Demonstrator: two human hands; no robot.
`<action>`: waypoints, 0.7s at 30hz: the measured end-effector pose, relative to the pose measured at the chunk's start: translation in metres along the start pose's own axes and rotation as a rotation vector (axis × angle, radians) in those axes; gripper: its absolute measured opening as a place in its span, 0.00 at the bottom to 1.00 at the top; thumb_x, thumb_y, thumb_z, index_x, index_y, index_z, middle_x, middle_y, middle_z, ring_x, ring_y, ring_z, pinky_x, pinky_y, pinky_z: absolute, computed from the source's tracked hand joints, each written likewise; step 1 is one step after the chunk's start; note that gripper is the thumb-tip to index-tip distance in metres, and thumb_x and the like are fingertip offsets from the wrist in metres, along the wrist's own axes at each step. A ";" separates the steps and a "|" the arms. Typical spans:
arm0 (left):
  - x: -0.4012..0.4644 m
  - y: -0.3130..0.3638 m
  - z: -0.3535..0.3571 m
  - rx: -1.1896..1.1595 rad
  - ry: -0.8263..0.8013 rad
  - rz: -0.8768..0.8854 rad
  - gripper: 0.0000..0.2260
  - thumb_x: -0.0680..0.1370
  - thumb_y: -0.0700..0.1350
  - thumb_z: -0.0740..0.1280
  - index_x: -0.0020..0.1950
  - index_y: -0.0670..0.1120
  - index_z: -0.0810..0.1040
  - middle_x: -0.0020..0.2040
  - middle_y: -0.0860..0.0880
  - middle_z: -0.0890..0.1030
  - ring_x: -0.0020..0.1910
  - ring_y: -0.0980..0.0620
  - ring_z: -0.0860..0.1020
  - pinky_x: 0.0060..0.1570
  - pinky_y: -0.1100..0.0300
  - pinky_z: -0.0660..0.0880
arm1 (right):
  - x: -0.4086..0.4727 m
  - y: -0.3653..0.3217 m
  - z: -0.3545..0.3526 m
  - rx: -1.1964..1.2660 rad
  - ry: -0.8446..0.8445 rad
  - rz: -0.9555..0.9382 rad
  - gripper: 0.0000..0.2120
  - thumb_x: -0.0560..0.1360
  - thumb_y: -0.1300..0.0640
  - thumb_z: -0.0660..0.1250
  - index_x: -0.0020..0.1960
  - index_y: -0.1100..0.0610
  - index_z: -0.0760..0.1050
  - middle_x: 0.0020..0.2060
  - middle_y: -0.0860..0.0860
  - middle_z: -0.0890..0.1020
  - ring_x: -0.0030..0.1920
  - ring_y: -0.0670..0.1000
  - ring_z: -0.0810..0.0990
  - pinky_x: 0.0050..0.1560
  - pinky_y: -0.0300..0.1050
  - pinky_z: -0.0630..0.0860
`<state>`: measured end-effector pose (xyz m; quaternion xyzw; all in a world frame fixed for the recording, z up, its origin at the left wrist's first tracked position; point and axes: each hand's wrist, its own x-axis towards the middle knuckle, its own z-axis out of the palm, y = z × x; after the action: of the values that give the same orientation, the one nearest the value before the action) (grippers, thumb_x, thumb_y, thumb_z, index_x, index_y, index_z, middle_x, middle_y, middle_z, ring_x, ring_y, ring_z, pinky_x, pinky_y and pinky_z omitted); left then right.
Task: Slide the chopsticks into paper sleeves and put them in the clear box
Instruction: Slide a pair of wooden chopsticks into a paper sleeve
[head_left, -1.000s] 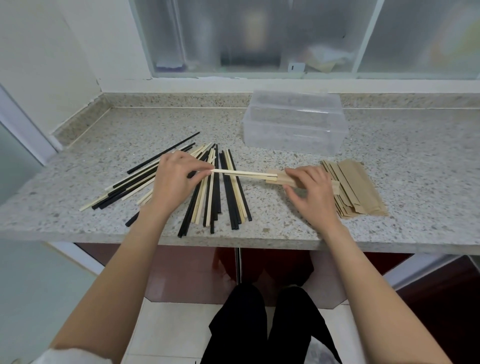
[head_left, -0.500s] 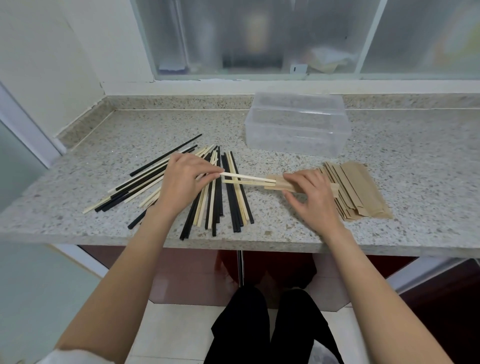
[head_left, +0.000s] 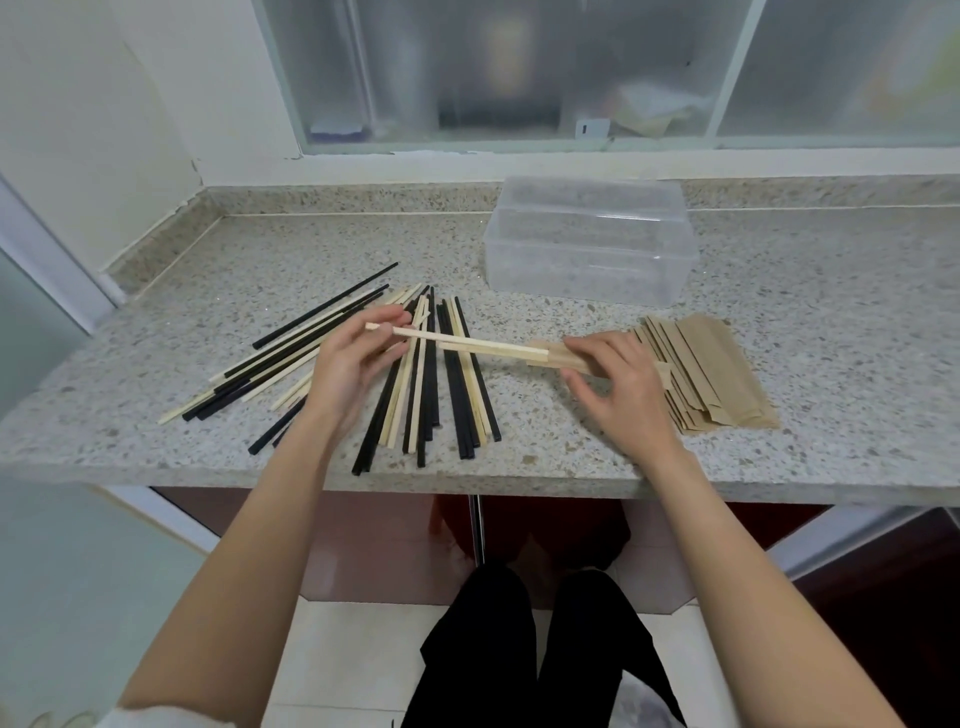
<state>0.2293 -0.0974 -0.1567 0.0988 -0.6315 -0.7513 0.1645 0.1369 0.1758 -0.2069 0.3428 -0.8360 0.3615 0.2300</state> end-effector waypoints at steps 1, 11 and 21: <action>0.000 -0.001 -0.001 -0.045 0.015 -0.033 0.10 0.79 0.35 0.60 0.57 0.42 0.78 0.54 0.45 0.81 0.56 0.49 0.80 0.53 0.62 0.77 | 0.000 0.000 0.000 0.015 -0.014 0.017 0.19 0.75 0.48 0.61 0.61 0.58 0.76 0.50 0.50 0.79 0.52 0.48 0.74 0.55 0.44 0.70; 0.001 -0.012 0.024 0.143 0.208 -0.027 0.05 0.77 0.44 0.68 0.52 0.47 0.80 0.43 0.46 0.84 0.44 0.55 0.83 0.46 0.64 0.78 | -0.002 0.003 0.001 -0.053 0.044 -0.030 0.17 0.75 0.51 0.64 0.59 0.59 0.77 0.49 0.52 0.79 0.50 0.51 0.75 0.54 0.45 0.70; -0.007 -0.029 0.065 0.286 0.041 0.021 0.16 0.82 0.44 0.57 0.70 0.45 0.69 0.60 0.52 0.78 0.51 0.56 0.79 0.53 0.62 0.77 | -0.003 0.006 0.003 -0.098 0.071 -0.052 0.18 0.76 0.51 0.64 0.60 0.60 0.77 0.50 0.54 0.80 0.51 0.51 0.75 0.54 0.43 0.69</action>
<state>0.2094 -0.0310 -0.1739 0.1299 -0.7295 -0.6498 0.1697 0.1339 0.1780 -0.2137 0.3398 -0.8347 0.3260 0.2855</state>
